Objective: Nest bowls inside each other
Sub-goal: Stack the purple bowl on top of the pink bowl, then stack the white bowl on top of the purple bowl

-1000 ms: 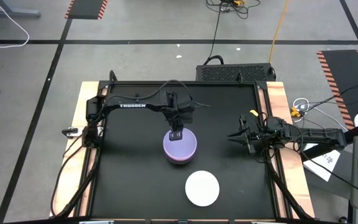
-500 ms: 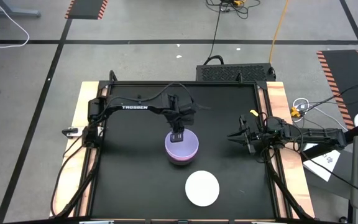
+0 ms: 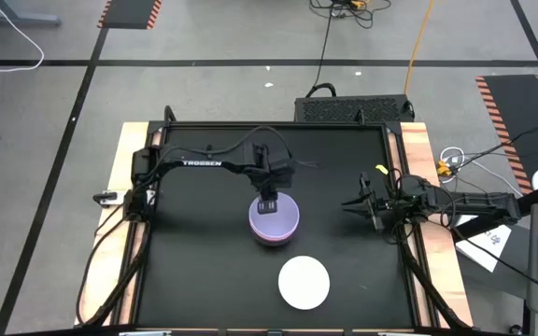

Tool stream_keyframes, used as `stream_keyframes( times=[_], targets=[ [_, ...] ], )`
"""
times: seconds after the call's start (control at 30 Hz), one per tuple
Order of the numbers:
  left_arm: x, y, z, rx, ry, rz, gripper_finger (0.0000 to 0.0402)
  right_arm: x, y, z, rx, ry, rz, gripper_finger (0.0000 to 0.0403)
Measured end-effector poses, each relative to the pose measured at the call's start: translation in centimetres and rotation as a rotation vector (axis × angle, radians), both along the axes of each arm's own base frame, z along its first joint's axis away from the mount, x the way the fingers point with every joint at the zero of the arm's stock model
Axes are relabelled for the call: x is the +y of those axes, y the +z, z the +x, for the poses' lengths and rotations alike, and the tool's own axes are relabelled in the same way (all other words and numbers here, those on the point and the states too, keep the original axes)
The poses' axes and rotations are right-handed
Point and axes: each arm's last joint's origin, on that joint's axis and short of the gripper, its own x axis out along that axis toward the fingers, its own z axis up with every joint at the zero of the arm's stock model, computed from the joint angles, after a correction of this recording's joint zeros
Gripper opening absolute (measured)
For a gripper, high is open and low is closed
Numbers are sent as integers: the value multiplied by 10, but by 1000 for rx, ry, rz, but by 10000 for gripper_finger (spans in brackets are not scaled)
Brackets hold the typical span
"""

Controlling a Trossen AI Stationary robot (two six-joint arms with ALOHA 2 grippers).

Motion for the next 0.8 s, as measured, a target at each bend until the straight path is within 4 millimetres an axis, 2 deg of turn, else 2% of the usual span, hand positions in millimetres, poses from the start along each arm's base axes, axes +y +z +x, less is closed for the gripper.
stream_keyframes(
  times=[0.27,0.4,0.6,0.8],
  targets=[
    [-13,0,1,9,2,46,179,0,0,0,0,0,0,64],
    [-17,10,-2,-8,-6,83,197,0,0,0,0,0,0,64],
    [-18,41,-15,-97,-11,101,224,0,0,0,1,0,0,64],
    [-19,83,-40,-201,-6,116,239,0,-1,1,10,0,5,64]
  ],
)
